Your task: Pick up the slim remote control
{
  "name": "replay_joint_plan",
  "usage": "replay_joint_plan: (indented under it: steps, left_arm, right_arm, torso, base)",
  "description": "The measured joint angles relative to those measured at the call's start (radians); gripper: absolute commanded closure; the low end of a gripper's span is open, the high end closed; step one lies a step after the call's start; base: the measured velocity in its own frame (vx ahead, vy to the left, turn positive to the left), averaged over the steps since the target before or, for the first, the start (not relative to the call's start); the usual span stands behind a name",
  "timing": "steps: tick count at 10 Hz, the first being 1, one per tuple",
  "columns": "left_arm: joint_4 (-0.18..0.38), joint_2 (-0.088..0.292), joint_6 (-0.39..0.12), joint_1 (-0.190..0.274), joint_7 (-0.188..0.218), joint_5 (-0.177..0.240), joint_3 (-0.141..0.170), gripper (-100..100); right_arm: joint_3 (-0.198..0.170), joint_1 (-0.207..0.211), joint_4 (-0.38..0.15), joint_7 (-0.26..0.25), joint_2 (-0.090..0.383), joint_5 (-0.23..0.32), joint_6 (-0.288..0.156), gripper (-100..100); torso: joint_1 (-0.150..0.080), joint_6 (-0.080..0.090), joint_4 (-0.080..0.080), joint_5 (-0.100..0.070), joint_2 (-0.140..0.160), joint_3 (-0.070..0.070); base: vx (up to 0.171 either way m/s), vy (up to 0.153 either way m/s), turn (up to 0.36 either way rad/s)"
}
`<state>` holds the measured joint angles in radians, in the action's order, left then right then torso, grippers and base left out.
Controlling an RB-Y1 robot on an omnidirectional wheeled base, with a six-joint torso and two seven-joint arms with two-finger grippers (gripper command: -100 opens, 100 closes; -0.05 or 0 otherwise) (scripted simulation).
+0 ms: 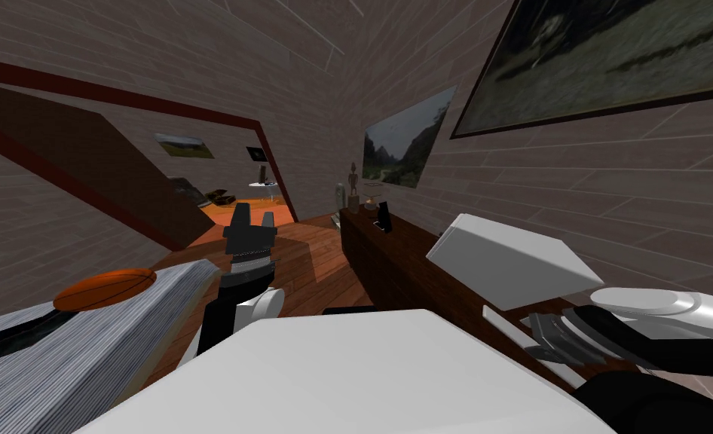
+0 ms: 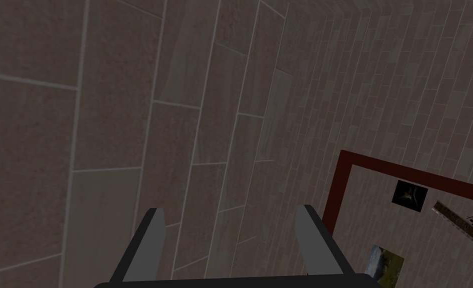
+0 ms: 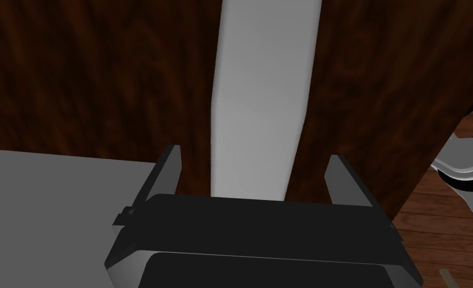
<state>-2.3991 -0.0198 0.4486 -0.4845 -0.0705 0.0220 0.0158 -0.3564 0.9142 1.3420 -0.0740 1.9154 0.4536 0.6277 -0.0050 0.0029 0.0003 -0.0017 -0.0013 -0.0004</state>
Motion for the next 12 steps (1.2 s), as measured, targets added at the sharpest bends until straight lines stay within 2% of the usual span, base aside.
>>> replay_joint_plan:
  steps: [1, 2, 4, 5, 6, 7, 11, 12]
  left_arm:
    - [0.0, 0.0, 0.0, 0.0, 0.0, 0.0, 0.0, 0]
    - [0.0, 0.0, 0.0, 0.0, 0.0, 0.0, 0.0, 0]
    - [0.0, 0.0, 0.0, 0.0, 0.0, 0.0, 0.0, 0]
    - [0.0, 0.0, 0.0, 0.0, 0.0, 0.0, 0.0, 0]
    - [0.0, 0.0, 0.0, 0.0, 0.0, 0.0, 0.0, 0]
    - [0.0, 0.0, 0.0, 0.0, 0.0, 0.0, 0.0, 0]
    - [0.0, 0.0, 0.0, 0.0, 0.0, 0.0, 0.0, 0]
    - [0.0, 0.0, 0.0, 0.0, 0.0, 0.0, 0.0, 0]
  right_arm:
    - [0.0, 0.0, 0.0, 0.002, -0.001, 0.003, 0.0, 0]
    - [0.0, 0.0, 0.0, 0.002, -0.001, 0.003, 0.0, -100]
    - [-0.005, -0.017, -0.016, 0.017, -0.057, 0.057, -0.003, -100]
    - [-0.012, -0.008, -0.011, 0.006, -0.061, 0.042, -0.016, -100]
    - [-0.02, -0.012, -0.019, -0.005, -0.085, 0.05, -0.024, -100]
    - [-0.021, -0.013, -0.021, -0.006, -0.088, 0.052, -0.025, 100]
    - [-0.021, -0.012, -0.02, -0.006, -0.088, 0.051, -0.024, 100]
    - [-0.021, -0.012, -0.02, -0.006, -0.088, 0.051, -0.024, 0]
  torso:
    - [0.003, 0.0, 0.0, 0.001, 0.0, 0.0]
    - [0.004, 0.0, 0.0, 0.001, 0.0, 0.0]
    - [0.005, -0.001, 0.0, 0.001, -0.002, -0.001]
    - [0.005, 0.0, 0.0, 0.001, -0.002, -0.001]
    - [0.005, 0.0, 0.0, 0.001, -0.002, -0.001]
    - [0.005, 0.0, 0.0, 0.001, -0.001, -0.001]
    - [0.005, -0.001, 0.0, 0.002, 0.0, 0.0]
    - [0.005, -0.001, 0.0, 0.002, 0.0, 0.0]
  base:
    - [0.0, -0.006, 0.002]
    - [0.014, -0.003, 0.079]
    - [0.028, -0.006, 0.077]
    - [0.029, -0.009, 0.064]
    - [0.013, -0.005, 0.015]
    - [0.0, 0.0, 0.0]
    - [0.0, 0.0, 0.0]
    - [0.0, 0.0, 0.0]
